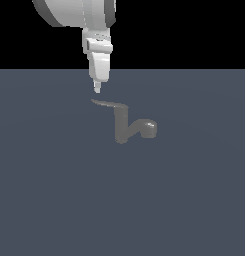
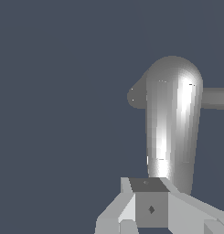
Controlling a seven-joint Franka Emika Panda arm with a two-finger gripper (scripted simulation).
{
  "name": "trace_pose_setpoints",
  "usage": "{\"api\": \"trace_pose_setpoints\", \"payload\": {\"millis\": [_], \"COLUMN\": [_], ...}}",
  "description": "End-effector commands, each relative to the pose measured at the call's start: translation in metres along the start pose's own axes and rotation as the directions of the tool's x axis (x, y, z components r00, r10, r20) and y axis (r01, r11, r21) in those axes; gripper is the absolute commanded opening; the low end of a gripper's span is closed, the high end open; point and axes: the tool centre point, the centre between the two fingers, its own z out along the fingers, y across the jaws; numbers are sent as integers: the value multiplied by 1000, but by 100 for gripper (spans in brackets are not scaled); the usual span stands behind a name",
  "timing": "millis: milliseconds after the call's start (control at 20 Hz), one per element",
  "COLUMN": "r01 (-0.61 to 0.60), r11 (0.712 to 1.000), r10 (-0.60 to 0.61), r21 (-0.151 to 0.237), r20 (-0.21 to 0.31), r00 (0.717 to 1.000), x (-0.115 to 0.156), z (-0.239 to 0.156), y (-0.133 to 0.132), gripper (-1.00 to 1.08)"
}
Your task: Turn on the faucet by rotating a designated handle.
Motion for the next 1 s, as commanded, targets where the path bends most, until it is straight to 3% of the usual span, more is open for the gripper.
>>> {"api": "trace_pose_setpoints", "payload": {"millis": [0, 400, 950], "r01": [-43, -114, -121], "r11": [999, 993, 993], "r10": [43, 114, 122], "r21": [3, 11, 12], "r20": [-23, -66, -71], "r00": [999, 991, 990], "x": [1, 3, 1], "z": [14, 39, 42], "y": [-8, -21, -15], "gripper": [-100, -100, -100]}}
